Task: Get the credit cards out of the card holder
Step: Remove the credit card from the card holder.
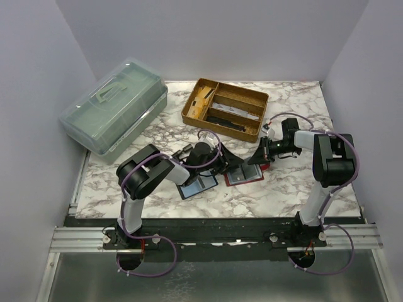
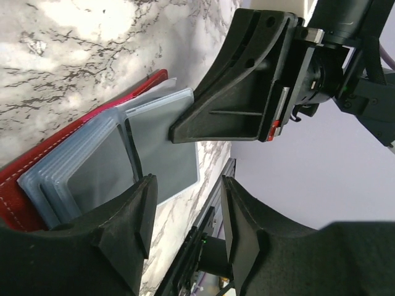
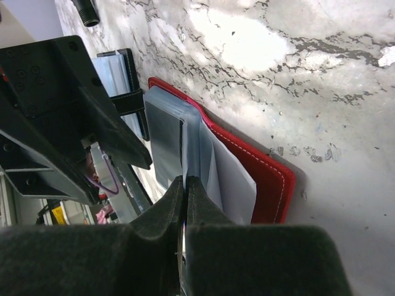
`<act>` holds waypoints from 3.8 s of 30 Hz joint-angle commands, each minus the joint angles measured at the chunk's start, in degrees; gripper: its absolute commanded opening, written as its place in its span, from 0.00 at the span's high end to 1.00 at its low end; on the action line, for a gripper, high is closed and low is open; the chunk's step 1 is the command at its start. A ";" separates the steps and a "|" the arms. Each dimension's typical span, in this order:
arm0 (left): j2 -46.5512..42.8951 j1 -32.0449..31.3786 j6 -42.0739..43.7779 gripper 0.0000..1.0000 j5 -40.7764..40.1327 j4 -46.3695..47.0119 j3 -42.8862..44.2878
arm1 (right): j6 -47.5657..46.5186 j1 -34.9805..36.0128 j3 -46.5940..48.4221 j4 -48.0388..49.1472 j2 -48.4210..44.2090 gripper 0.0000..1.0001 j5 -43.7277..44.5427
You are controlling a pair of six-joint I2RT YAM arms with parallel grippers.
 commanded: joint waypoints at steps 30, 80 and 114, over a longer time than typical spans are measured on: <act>5.56 -1.45 -7.81 0.46 -0.48 1.88 2.92 | 2.67 -3.30 1.97 -2.11 5.10 1.00 -11.69; 12.29 -1.37 -11.69 0.51 0.13 5.28 2.41 | -12.83 -2.21 2.48 -7.08 -3.97 0.86 14.54; 11.77 -1.50 -11.58 0.52 -0.49 4.24 1.78 | -16.32 6.28 -0.26 -5.14 -14.25 0.88 23.66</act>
